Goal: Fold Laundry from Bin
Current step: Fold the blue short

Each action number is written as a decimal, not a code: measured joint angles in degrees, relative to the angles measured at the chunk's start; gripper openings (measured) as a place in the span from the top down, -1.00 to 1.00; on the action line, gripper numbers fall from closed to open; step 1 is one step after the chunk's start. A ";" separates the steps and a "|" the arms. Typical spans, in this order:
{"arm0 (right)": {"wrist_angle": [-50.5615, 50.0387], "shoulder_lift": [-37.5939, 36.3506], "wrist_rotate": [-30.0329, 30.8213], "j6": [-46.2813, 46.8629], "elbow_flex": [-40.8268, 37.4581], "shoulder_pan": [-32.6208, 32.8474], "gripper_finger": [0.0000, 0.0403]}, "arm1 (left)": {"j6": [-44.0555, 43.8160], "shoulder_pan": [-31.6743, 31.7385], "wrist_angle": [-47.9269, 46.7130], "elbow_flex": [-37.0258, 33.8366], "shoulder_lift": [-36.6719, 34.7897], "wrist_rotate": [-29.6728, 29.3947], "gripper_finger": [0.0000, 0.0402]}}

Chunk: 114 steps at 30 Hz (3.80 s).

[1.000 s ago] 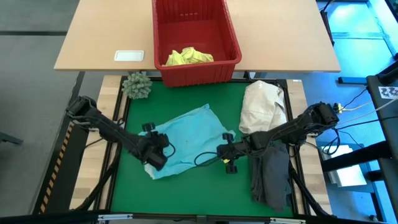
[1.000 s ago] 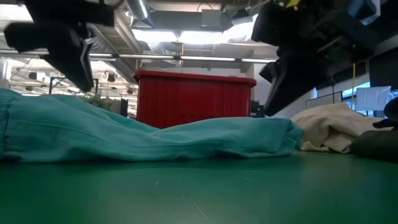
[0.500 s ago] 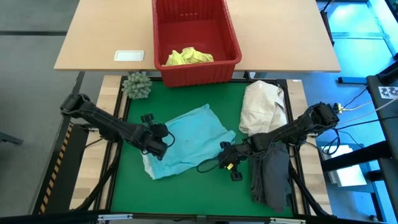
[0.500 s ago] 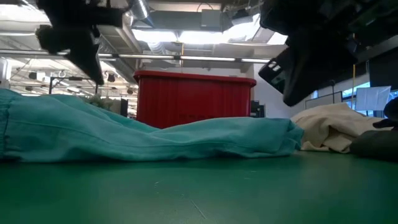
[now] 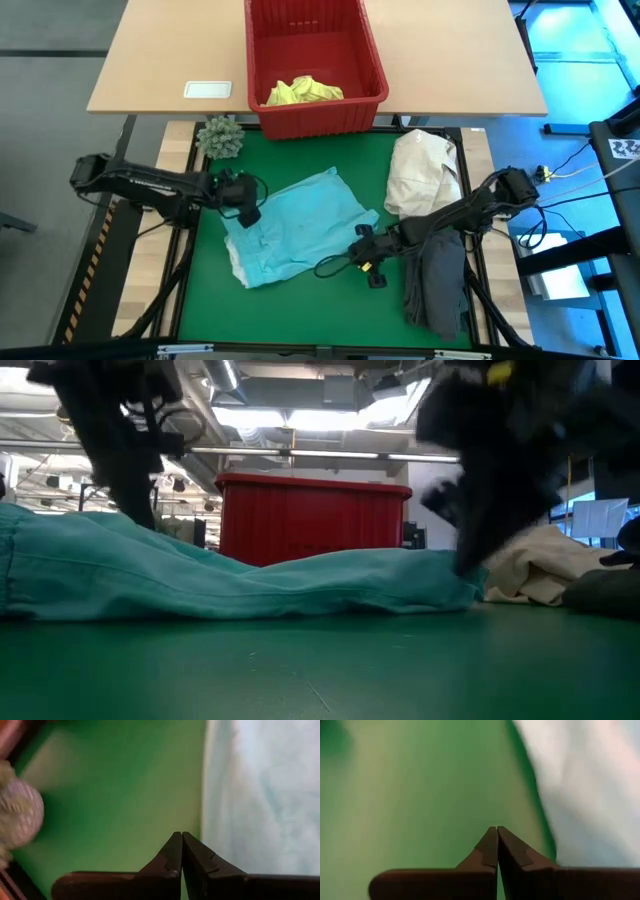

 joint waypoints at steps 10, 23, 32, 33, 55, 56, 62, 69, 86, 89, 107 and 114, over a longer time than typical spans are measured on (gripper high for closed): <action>-6.47 4.67 8.75 2.02 0.27 -0.90 0.99 | -7.25 3.39 3.58 -6.67 2.51 9.58 1.00; -7.13 4.73 15.42 0.49 0.01 -8.11 0.99 | -16.89 -6.42 13.05 -6.84 8.61 21.34 1.00; -6.86 4.95 22.37 -3.12 -0.18 -13.95 0.99 | -20.99 -16.67 28.39 -6.85 15.24 22.26 1.00; -6.50 4.95 23.40 -3.35 -0.18 -14.76 0.99 | -21.05 -17.58 30.11 -6.85 15.96 22.28 1.00; -28.34 1.25 29.66 -1.14 5.11 -15.67 1.00 | -11.26 -22.95 -5.89 8.20 18.32 9.76 1.00; -28.32 0.49 29.62 -0.12 5.11 -14.03 1.00 | -10.03 -23.19 -5.89 8.89 18.32 9.05 1.00; -23.53 -1.63 31.48 0.24 5.13 -1.88 1.00 | 0.19 -30.45 3.43 10.07 18.32 0.62 1.00; -2.51 -1.63 31.37 -8.40 4.23 10.18 0.99 | -0.08 -39.22 8.94 10.12 18.38 -9.62 1.00; 24.08 10.92 22.03 -22.55 6.72 15.04 -0.37 | -7.43 -42.91 14.87 10.16 22.65 -8.08 1.00; 23.77 13.73 22.56 -25.24 8.51 15.02 -0.64 | -7.42 -42.80 15.20 10.16 22.65 -8.22 1.00; 24.25 25.89 36.53 -35.37 16.40 15.00 -0.48 | -8.94 -42.19 17.55 10.12 22.65 -9.49 1.00; 23.39 25.93 36.92 -28.19 17.74 14.91 0.48 | -6.18 -42.13 17.63 10.12 22.65 -9.50 1.00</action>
